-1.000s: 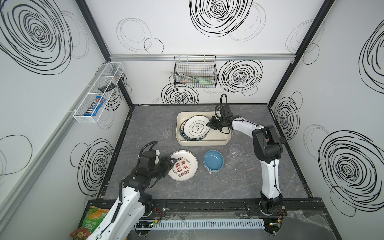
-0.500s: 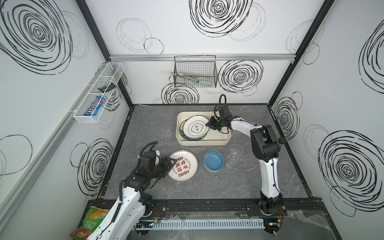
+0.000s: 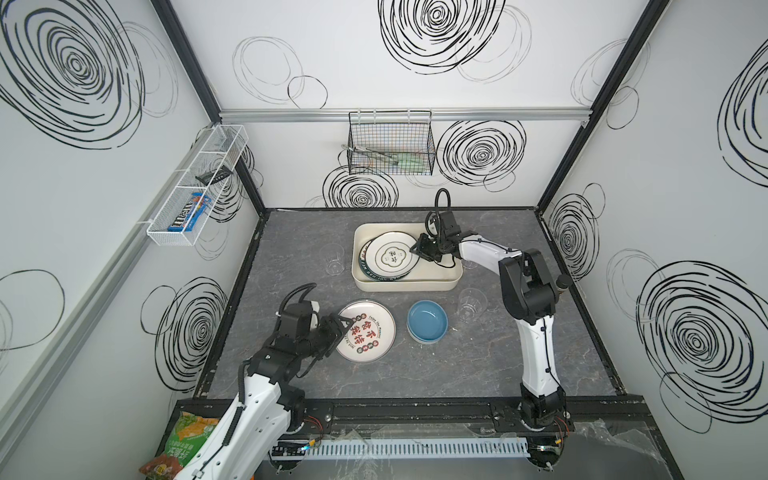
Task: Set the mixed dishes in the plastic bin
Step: 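Open the right gripper and raise it above the bin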
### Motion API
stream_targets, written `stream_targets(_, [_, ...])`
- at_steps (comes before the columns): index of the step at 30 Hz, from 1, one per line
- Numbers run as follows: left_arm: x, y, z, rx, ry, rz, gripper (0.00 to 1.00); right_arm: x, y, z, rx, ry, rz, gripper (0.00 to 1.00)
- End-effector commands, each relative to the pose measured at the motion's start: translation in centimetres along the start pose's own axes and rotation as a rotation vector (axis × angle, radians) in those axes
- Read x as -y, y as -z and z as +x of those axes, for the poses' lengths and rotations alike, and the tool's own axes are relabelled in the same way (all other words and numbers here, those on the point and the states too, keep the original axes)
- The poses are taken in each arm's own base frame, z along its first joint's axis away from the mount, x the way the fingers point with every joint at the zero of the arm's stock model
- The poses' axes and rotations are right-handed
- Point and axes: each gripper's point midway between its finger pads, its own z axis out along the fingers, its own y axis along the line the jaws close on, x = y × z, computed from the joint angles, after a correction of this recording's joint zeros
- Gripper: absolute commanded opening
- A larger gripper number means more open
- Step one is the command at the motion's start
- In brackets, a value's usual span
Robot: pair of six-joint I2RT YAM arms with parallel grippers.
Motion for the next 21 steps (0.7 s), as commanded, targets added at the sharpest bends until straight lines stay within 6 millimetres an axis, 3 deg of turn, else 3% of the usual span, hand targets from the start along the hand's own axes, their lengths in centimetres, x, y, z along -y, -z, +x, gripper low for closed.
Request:
stream_targets(1, [-0.1, -0.1, -0.2, 0.013, -0.008, 0.009, 0.62, 0.1, 0.7, -0.7, 0.026, 0.05, 0.072, 0.27])
stream_targets(13, [-0.4, -0.1, -0.2, 0.015, -0.001, 0.003, 0.62, -0.1, 0.1, -0.2, 0.02, 0.104, 0.13, 0.26])
stream_targets(21, [-0.5, -0.1, -0.2, 0.017, -0.001, -0.002, 0.62, -0.4, -0.5, 0.1, 0.001, 0.115, 0.134, 0.31])
